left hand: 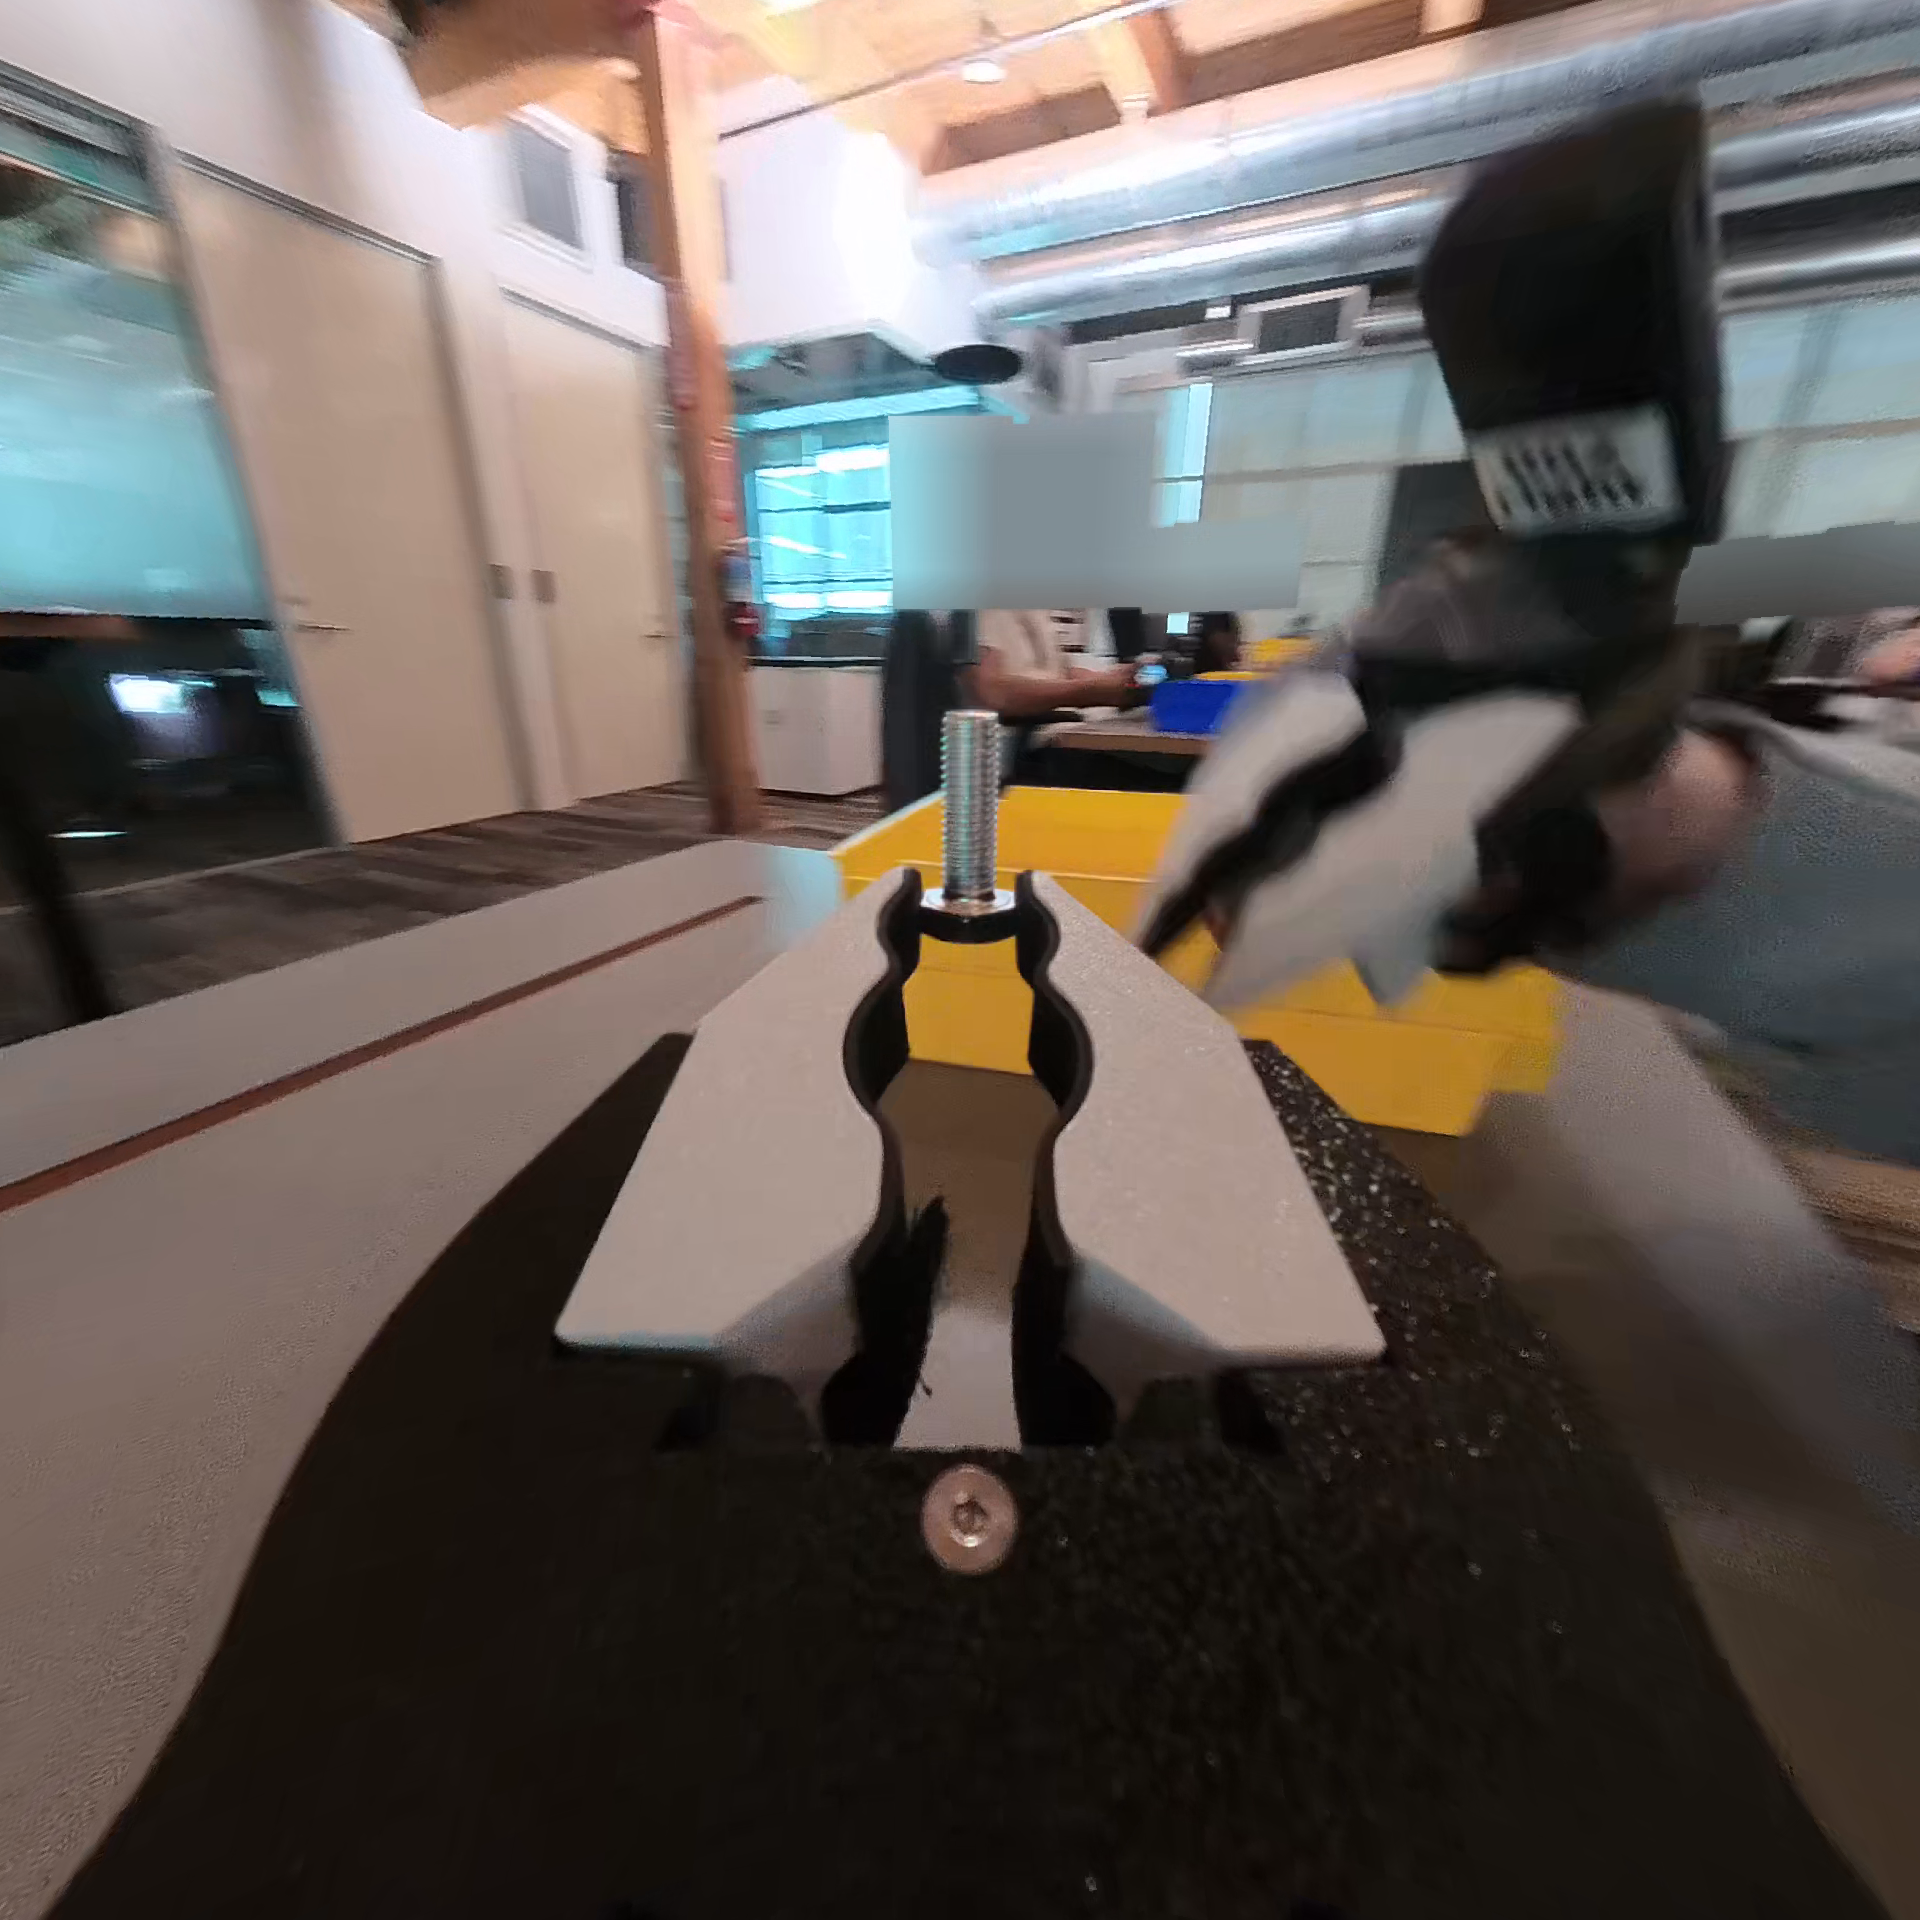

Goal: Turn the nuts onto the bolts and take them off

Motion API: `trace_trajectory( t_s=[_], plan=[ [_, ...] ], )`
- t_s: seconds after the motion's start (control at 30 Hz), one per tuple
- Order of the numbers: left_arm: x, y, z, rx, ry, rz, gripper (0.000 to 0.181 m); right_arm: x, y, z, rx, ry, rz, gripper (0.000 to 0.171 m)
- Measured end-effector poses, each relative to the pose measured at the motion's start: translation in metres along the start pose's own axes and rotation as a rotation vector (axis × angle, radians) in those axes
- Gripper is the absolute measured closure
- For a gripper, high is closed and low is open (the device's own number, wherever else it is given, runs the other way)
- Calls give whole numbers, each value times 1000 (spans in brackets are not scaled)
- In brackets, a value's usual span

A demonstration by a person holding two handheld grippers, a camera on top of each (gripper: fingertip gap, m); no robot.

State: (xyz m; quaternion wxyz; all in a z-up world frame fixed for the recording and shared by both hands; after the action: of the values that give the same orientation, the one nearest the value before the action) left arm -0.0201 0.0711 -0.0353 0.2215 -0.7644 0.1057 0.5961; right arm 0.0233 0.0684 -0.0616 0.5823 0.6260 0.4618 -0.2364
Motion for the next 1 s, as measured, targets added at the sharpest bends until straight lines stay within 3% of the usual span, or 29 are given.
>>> trace_trajectory(
  t_s=[0.03,0.13,0.27,0.7,0.83,1.0],
  plan=[
    [3,-3,-9,61,21,17,166,-21,14,-1,-34,49,-60,155],
    [14,-8,-32,208,43,78,165,-54,39,-1,-149,167,-94,156],
    [23,-10,-55,338,44,135,166,-52,40,1,-274,255,6,155],
    [22,-7,-67,435,94,143,166,-45,42,14,-495,304,110,156],
    [20,-9,-59,379,109,132,166,-47,37,6,-466,206,93,155],
    [27,-17,-34,200,121,159,165,-40,21,-15,-270,49,142,155]
  ],
)
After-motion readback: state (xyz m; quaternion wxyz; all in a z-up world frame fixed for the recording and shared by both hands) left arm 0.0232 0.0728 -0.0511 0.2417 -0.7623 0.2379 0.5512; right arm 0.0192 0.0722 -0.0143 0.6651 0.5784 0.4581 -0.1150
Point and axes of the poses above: each gripper's, where its closed fingertips meet, y back along the fingers, x out of its underside, z = x × y across the jaws, the point moved 1 cm from there along y, back along the fingers, and after that the axes turned 11 degrees about y, right-handed, at the moved point
